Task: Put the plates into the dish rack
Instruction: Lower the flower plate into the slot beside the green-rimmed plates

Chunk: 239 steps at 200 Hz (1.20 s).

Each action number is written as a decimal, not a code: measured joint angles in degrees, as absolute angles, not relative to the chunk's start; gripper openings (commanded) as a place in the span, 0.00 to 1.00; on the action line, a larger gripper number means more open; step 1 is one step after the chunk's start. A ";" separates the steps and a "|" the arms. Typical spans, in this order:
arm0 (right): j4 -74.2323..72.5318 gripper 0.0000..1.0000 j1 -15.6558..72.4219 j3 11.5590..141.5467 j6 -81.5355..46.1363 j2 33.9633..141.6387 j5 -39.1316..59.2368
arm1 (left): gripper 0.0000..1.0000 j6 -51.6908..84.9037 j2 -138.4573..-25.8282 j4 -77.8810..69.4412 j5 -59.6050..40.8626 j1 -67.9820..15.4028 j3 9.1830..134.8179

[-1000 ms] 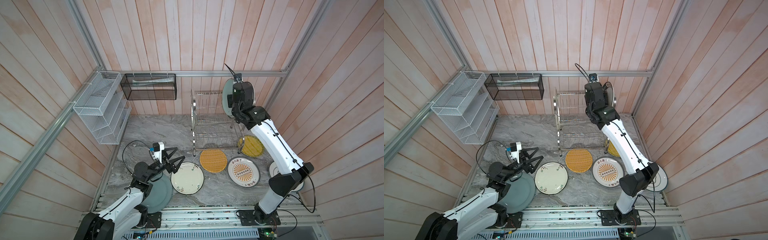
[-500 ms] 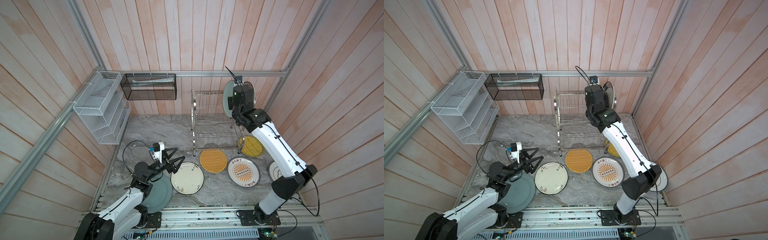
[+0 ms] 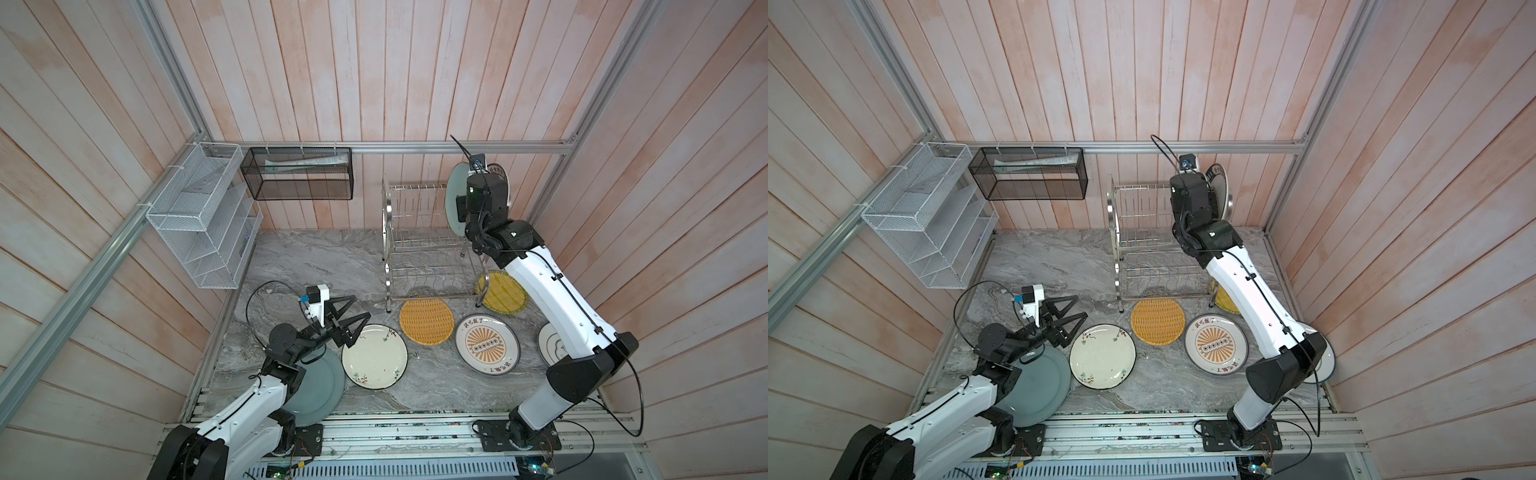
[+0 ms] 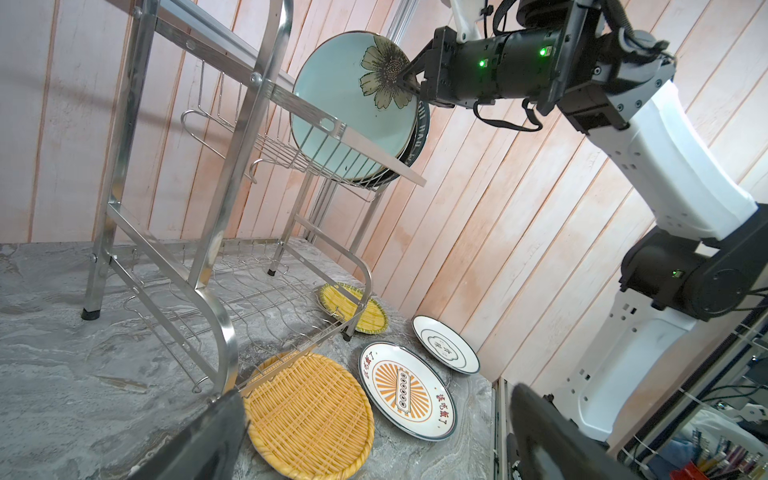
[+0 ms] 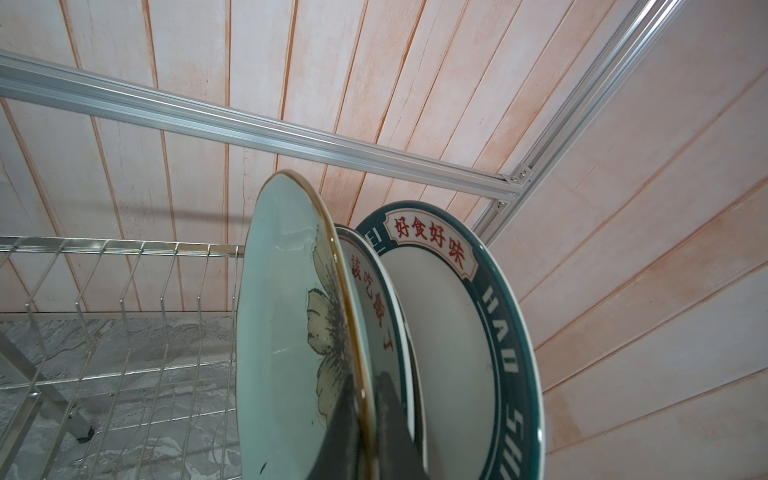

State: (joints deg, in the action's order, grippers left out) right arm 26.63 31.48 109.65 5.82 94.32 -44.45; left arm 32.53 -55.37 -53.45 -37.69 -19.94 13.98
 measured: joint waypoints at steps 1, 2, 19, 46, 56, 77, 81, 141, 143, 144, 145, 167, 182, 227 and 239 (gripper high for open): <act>26.61 0.00 31.48 109.62 5.82 94.30 -44.45 | 1.00 32.53 -55.37 -53.45 -37.67 -19.94 13.98; 26.59 0.00 31.48 109.60 5.82 94.30 -44.42 | 1.00 32.53 -55.37 -53.43 -37.67 -19.94 13.98; 26.50 0.01 31.48 109.43 5.80 94.26 -44.23 | 1.00 32.53 -55.37 -53.32 -37.67 -19.94 13.98; 25.80 0.02 31.48 108.73 5.78 93.95 -44.10 | 1.00 32.53 -55.40 -53.32 -37.67 -19.94 13.98; 25.58 0.02 31.48 108.40 5.78 93.76 -44.05 | 1.00 32.53 -55.40 -53.32 -37.67 -19.94 13.98; 25.47 0.03 31.62 108.18 5.76 93.62 -44.12 | 1.00 32.53 -55.51 -53.32 -37.67 -19.94 13.98; 25.47 0.03 31.68 108.18 5.76 93.62 -44.23 | 1.00 32.53 -55.55 -53.30 -37.67 -19.94 13.98; 24.45 0.07 32.67 106.76 5.58 93.10 -45.50 | 1.00 32.53 -56.18 -53.12 -37.67 -19.94 13.98; 24.43 0.07 32.67 106.72 5.58 93.10 -45.52 | 1.00 32.53 -56.18 -53.12 -37.67 -19.94 13.98; 24.40 0.07 32.67 106.72 5.58 93.10 -45.52 | 1.00 32.53 -56.18 -53.12 -37.67 -19.94 13.98; 24.40 0.08 32.67 106.69 5.58 93.10 -45.54 | 1.00 32.53 -56.18 -53.12 -37.67 -19.94 13.98; 24.12 0.11 32.71 106.56 5.41 93.08 -45.58 | 1.00 32.53 -56.18 -53.10 -37.67 -19.94 13.98; 24.03 0.13 32.75 106.52 5.19 93.08 -45.78 | 1.00 32.51 -56.18 -53.10 -37.67 -19.94 13.98; 24.43 0.20 32.86 106.26 3.57 93.08 -46.22 | 1.00 32.51 -56.18 -52.53 -37.67 -19.94 13.98; 24.71 0.20 32.86 106.28 3.14 93.08 -46.22 | 1.00 32.51 -56.18 -52.42 -37.67 -19.94 14.00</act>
State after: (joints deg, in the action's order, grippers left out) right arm 24.71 32.86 106.28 3.14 93.08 -46.22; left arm 32.51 -56.18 -52.42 -37.67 -19.94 14.00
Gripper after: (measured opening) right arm 0.195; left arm 0.999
